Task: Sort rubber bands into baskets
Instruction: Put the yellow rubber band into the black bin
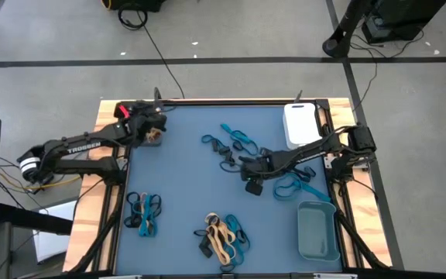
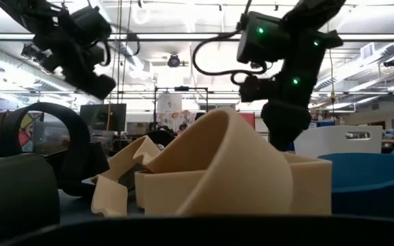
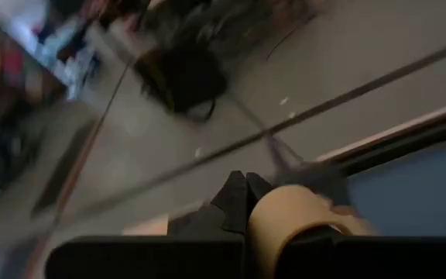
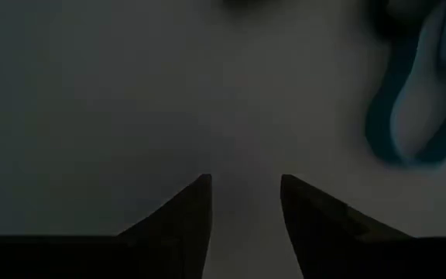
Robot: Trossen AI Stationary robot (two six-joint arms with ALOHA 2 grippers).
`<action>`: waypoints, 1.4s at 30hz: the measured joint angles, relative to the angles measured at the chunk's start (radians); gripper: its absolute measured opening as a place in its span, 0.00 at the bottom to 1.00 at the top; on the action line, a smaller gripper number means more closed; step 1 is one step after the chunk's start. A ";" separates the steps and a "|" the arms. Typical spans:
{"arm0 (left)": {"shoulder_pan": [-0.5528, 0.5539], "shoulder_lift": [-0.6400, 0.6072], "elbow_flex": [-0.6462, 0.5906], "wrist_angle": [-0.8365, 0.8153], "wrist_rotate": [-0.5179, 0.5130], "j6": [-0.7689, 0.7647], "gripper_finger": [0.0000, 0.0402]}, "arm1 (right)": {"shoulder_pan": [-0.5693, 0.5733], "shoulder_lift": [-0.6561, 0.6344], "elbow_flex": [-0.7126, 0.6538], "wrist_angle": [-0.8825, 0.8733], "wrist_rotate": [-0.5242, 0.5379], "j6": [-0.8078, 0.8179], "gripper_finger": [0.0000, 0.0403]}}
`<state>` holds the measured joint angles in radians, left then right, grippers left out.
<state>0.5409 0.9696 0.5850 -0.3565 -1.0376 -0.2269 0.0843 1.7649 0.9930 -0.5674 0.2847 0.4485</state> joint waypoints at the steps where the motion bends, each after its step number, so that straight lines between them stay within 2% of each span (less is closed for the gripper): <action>1: 0.022 0.002 0.000 -0.022 0.008 -0.046 0.02 | 0.004 0.000 -0.008 0.005 -0.007 0.018 0.41; 7: 0.152 0.006 0.000 -0.081 0.207 -0.130 0.03 | 0.032 0.000 -0.017 0.022 -0.017 0.025 0.40; 13: 0.244 0.006 0.000 -0.123 0.307 -0.174 0.14 | 0.040 -0.004 -0.017 0.033 -0.027 0.026 0.41; 23: 0.285 0.006 0.000 -0.259 0.328 -0.227 0.42 | 0.040 -0.138 -0.017 -0.028 -0.027 0.016 0.40; 28: 0.281 0.005 0.000 -0.186 0.411 -0.198 0.52 | 0.040 -0.202 -0.017 -0.071 -0.075 0.013 0.41; 29: 0.276 0.005 0.000 -0.150 0.426 -0.171 0.53 | 0.040 -0.214 -0.017 -0.079 -0.087 0.015 0.41; 42: 0.276 0.004 0.000 -0.008 0.395 -0.346 0.53 | 0.041 -0.281 -0.017 -0.108 -0.103 0.050 0.39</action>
<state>0.8165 0.9733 0.5854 -0.3648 -0.6426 -0.5726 0.1249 1.4837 0.9760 -0.6757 0.1816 0.4986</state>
